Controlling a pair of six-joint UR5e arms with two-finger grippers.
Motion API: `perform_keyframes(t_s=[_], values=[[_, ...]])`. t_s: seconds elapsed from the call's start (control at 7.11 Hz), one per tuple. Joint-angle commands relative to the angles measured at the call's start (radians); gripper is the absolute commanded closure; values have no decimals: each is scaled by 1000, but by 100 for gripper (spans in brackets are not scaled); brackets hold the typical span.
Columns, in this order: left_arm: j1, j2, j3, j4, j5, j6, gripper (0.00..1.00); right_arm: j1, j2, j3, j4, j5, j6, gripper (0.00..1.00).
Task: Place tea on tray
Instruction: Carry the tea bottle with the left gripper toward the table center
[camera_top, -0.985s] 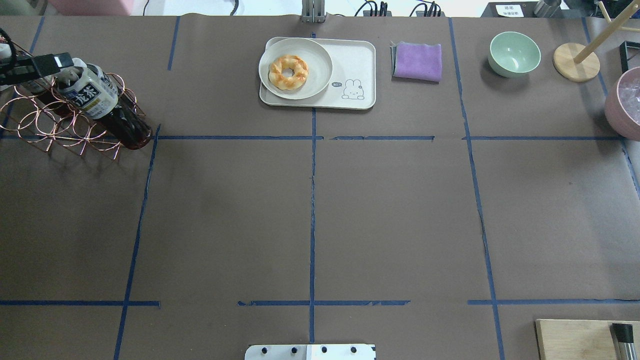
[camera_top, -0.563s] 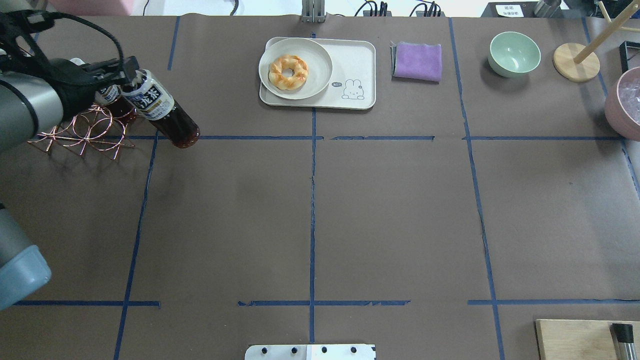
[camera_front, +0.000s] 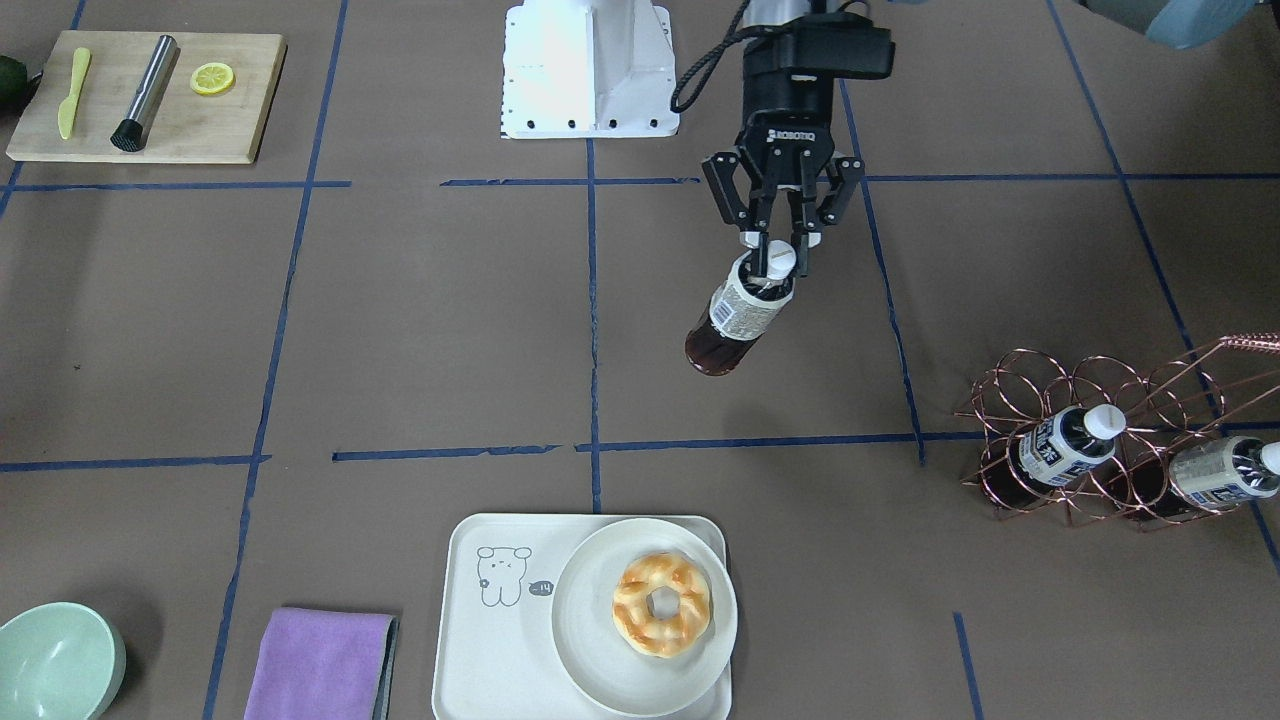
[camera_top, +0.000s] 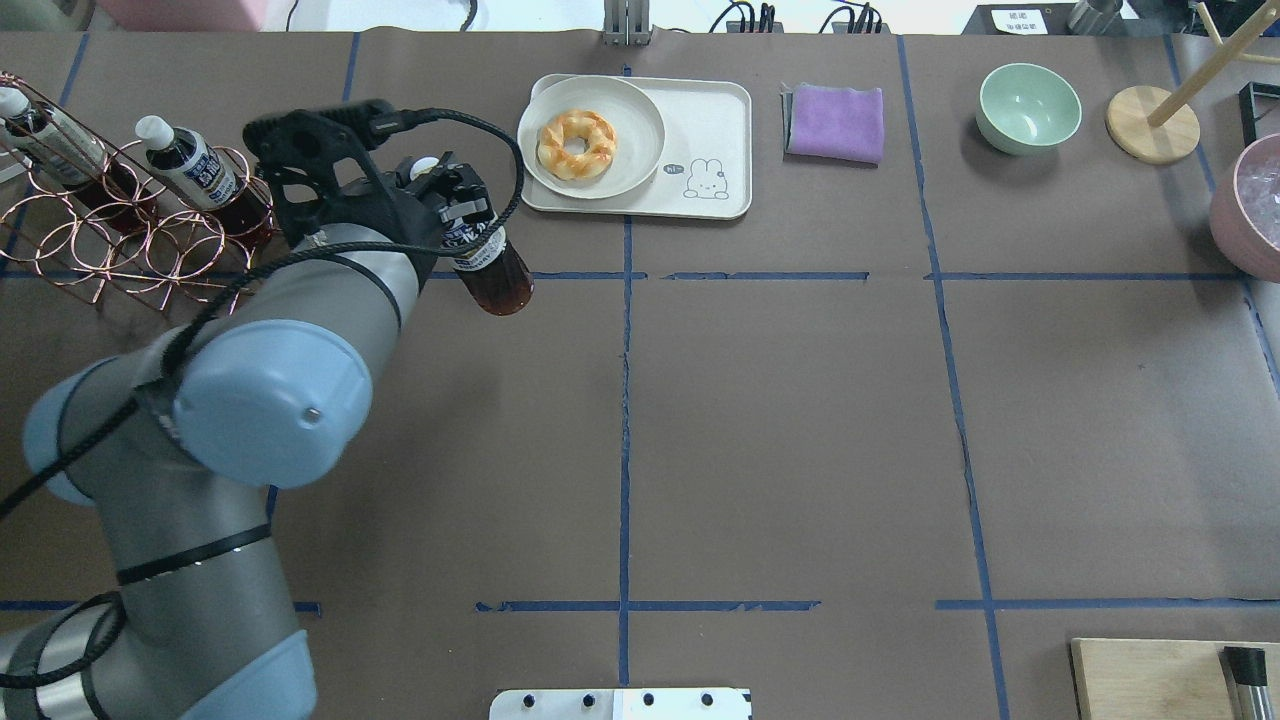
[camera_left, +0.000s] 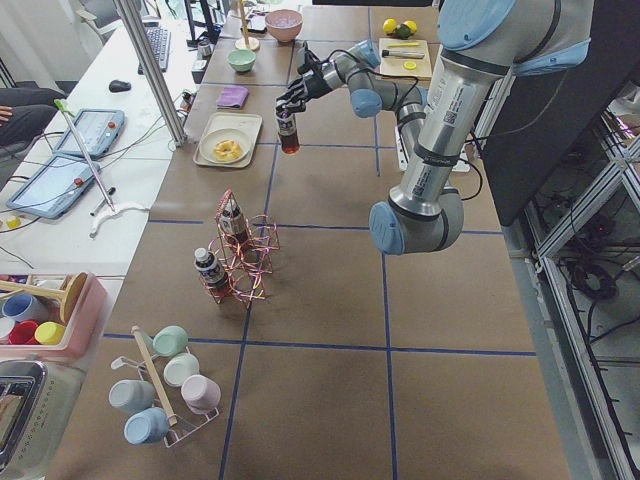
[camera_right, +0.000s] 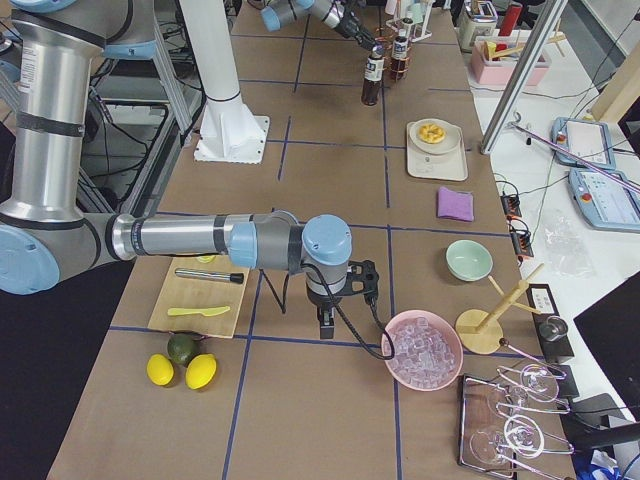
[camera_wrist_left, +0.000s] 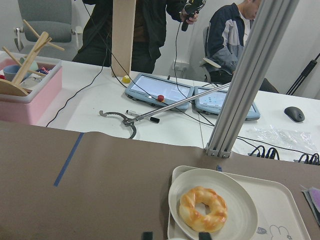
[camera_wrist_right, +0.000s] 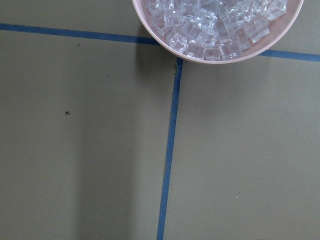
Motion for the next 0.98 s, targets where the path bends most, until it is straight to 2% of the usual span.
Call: perform_keyframes(t_s=[0.0, 0.14, 0.28, 0.84], values=[[72, -155, 185, 46, 142, -76, 100, 0, 0, 0, 1, 0, 0, 0], [82, -237, 293, 46, 182, -93, 100, 0, 0, 0, -1, 0, 2, 0], [83, -272, 339, 46, 184, -95, 100, 0, 0, 0, -1, 0, 2, 0], [122, -293, 423, 44, 207, -96, 97, 0, 0, 0, -1, 0, 2, 0]])
